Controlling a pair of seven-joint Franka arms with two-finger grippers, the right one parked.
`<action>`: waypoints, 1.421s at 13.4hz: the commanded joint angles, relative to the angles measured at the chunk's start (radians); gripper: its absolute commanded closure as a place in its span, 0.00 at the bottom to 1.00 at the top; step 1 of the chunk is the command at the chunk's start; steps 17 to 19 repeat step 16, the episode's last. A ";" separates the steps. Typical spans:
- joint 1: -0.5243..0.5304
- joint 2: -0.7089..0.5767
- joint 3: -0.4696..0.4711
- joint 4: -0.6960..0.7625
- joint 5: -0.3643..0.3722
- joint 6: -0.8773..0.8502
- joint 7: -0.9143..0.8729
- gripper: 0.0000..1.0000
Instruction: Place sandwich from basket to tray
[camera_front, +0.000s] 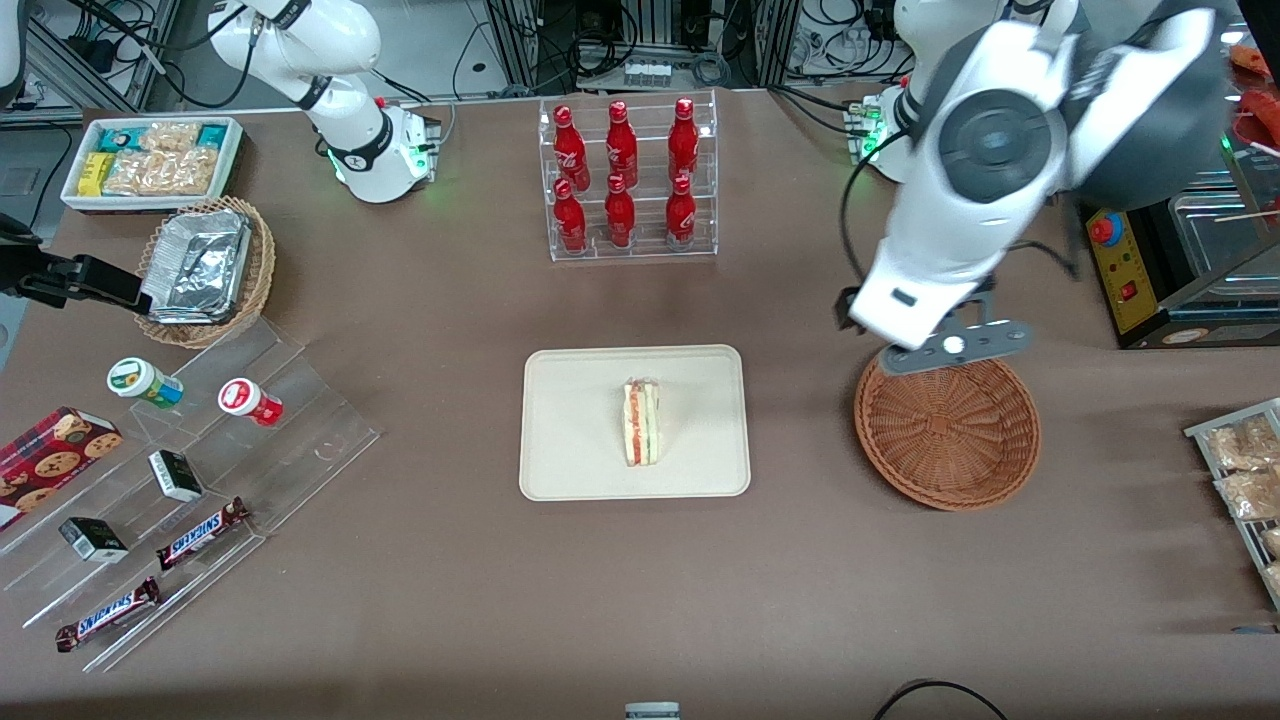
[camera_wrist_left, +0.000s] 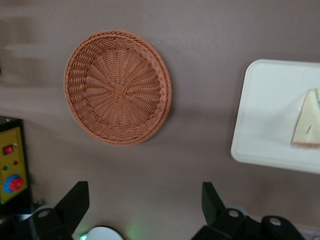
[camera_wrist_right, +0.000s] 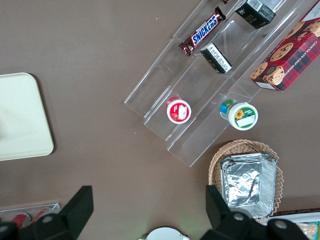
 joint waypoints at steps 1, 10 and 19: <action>0.016 -0.096 0.110 -0.093 -0.070 -0.002 0.196 0.01; 0.016 -0.162 0.400 -0.113 -0.158 -0.011 0.631 0.01; 0.026 -0.139 0.400 -0.086 -0.158 -0.009 0.623 0.01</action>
